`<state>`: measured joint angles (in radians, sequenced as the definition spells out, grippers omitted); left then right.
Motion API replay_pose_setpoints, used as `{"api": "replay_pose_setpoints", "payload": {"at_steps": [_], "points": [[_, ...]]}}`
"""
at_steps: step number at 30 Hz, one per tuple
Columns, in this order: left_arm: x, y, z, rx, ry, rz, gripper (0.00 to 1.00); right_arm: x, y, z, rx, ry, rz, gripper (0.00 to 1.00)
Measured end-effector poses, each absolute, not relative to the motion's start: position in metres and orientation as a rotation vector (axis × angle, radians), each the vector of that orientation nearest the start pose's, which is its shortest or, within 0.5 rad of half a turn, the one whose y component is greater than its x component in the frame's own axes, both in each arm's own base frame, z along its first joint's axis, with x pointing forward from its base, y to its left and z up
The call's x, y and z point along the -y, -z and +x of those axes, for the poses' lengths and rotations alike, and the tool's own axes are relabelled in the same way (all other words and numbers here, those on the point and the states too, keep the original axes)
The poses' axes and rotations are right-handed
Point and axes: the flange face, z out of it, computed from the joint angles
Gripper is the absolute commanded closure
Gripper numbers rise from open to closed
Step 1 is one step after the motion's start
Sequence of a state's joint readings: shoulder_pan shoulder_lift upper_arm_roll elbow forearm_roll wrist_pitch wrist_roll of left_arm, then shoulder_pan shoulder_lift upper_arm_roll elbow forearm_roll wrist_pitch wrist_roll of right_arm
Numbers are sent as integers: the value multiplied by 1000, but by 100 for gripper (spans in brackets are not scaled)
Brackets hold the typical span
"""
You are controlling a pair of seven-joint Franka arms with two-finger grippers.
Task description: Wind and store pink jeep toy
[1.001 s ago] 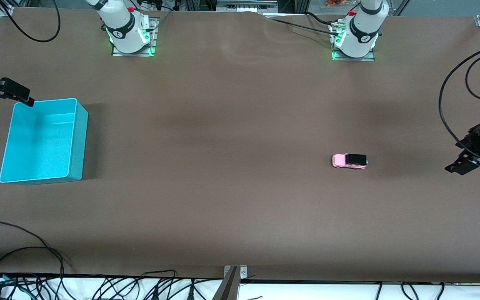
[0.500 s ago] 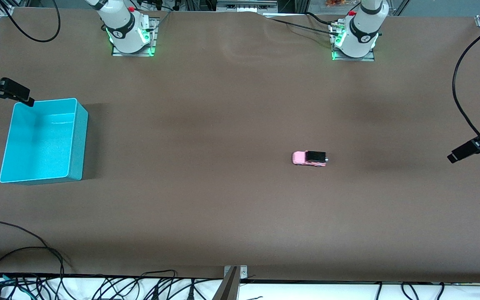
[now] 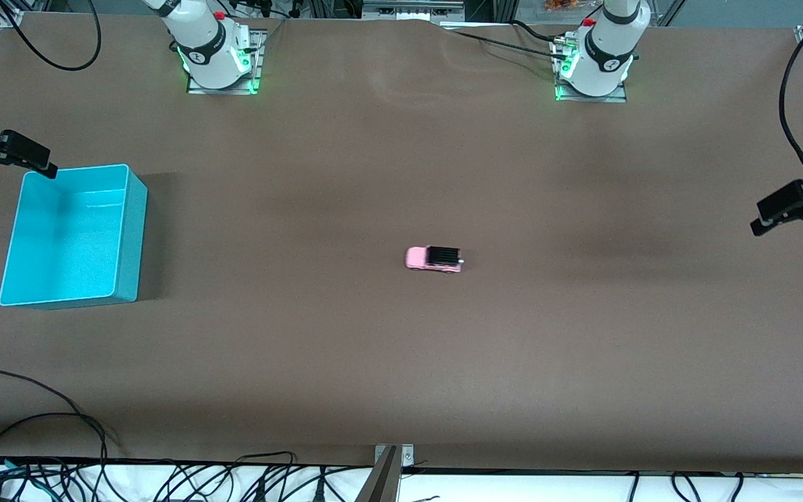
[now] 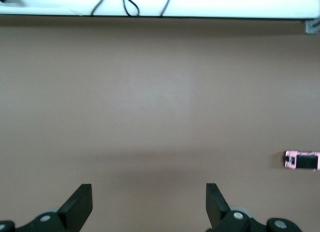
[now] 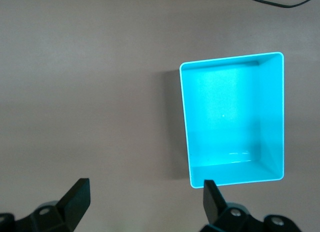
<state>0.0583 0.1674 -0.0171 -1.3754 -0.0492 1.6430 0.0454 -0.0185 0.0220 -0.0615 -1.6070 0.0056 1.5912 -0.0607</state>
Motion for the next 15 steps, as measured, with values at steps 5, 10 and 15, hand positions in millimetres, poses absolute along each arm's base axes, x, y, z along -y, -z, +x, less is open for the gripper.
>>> {"api": "replay_pose_setpoints", "payload": {"at_steps": [5,10,15], "points": [[-6,-627,608,-48,123,-3193,0,44,-597,560,-31,-58,-3134,0],[-10,-620,608,-38,91,-3194,0,44,-597,560,-31,-58,-3134,0],[-16,-618,608,-22,85,-3194,0,44,-597,560,-31,-58,-3134,0]]}}
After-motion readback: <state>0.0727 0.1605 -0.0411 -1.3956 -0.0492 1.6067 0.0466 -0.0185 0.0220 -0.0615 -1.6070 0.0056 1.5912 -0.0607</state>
